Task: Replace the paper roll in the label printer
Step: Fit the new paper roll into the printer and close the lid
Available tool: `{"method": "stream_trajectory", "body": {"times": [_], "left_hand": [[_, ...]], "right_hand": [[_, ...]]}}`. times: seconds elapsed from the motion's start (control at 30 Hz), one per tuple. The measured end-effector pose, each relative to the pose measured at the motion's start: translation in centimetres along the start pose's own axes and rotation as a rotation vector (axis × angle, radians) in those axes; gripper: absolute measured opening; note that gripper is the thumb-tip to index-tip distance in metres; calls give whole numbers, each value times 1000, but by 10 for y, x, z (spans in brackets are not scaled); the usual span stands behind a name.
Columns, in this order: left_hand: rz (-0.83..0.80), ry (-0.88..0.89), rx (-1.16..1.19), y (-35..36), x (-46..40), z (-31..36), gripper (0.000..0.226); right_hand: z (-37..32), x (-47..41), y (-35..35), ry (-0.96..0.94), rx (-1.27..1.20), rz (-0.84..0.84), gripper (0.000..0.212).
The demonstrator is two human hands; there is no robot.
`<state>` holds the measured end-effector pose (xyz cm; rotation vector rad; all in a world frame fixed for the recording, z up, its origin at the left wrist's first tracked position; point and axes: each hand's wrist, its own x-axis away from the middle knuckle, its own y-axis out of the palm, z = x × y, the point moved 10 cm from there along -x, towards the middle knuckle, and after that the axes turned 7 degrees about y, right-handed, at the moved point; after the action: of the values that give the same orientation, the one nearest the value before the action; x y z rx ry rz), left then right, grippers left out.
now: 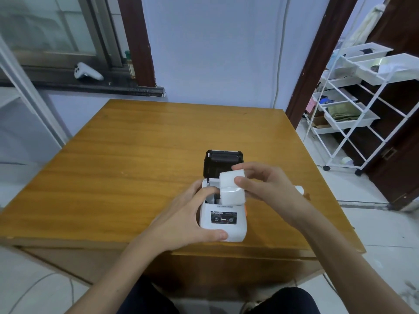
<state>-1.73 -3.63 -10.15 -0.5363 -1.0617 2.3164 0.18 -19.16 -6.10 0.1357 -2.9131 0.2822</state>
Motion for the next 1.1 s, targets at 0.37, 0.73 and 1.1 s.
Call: {"method": "stream_trajectory", "body": {"times": [0.37,0.73,1.1], "left_hand": [[9,36,17,-2,1,5,83],[27,30,31,-2,-1,1,91],[22,26,31,-2,0,1,89]], "right_hand": [[3,-5,14,-61,199,-44,35],[-5,-9,7,-74,492,-110,34],[2,-15,4,10,269,-143,16]]}}
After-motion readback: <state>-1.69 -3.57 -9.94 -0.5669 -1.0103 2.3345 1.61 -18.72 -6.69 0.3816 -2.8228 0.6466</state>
